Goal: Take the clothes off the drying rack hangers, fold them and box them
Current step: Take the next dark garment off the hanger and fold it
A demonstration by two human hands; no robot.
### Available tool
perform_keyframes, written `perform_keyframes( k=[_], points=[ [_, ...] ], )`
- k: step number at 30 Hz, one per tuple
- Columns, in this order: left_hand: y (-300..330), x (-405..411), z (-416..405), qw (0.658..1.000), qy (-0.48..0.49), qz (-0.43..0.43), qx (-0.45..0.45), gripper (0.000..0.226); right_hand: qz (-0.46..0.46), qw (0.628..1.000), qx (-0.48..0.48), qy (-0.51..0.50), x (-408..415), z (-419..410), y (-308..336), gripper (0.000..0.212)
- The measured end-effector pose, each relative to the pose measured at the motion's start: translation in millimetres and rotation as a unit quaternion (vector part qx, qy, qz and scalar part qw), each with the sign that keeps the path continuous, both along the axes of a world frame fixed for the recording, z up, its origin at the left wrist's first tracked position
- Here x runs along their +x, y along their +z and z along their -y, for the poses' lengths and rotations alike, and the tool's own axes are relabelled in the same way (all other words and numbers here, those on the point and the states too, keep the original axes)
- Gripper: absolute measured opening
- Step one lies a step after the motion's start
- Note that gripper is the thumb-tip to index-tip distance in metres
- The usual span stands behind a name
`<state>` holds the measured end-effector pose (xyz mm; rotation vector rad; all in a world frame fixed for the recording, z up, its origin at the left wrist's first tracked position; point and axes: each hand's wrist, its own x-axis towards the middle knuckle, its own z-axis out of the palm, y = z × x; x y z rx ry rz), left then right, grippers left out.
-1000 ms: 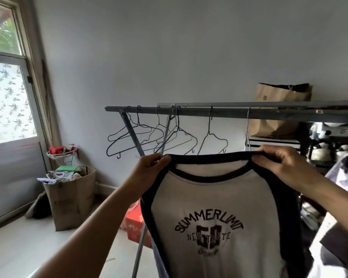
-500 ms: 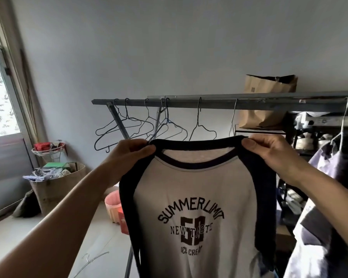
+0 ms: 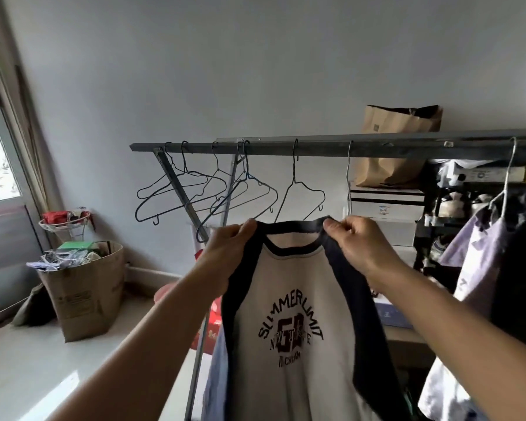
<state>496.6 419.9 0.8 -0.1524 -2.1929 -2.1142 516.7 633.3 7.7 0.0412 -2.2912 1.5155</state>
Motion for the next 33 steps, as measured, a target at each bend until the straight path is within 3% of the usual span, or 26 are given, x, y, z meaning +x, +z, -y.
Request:
perform_keyframes(
  k=[11, 15, 20, 22, 24, 26, 28, 31, 33],
  points=[
    [-4, 13, -50, 0.998, 0.017, -0.045, -0.028, 0.026, -0.018, 0.999, 0.019, 0.02, 0, 51, -8, 0.027],
    [1, 22, -52, 0.999, -0.014, -0.037, -0.004, 0.031, -0.018, 0.999, 0.039, 0.022, -1, 52, -8, 0.027],
    [10, 35, -49, 0.992, -0.1, 0.008, 0.076, 0.066, -0.019, 0.995, 0.078, 0.063, 8, 52, -6, 0.038],
    [13, 36, -43, 0.991, -0.106, 0.017, 0.086, 0.063, -0.016, 0.993, 0.089, 0.077, 9, 48, -5, 0.028],
    [13, 31, -37, 0.996, -0.076, -0.039, 0.012, 0.042, -0.017, 0.993, 0.074, 0.089, 7, 42, -3, 0.007],
    [12, 18, -27, 0.974, -0.002, -0.172, -0.148, 0.023, -0.024, 0.992, 0.056, 0.106, 7, 37, 1, 0.005],
    [16, 5, -19, 0.933, -0.022, -0.249, -0.261, 0.043, -0.031, 0.988, 0.049, 0.14, 8, 32, 7, 0.004],
    [32, 5, -19, 0.909, -0.139, -0.223, -0.323, 0.037, -0.04, 0.982, 0.032, 0.18, 12, 24, 13, 0.01],
    [40, 3, -25, 0.916, -0.134, -0.223, -0.305, 0.021, -0.054, 0.982, 0.007, 0.182, 12, 20, 13, 0.009]
  ],
)
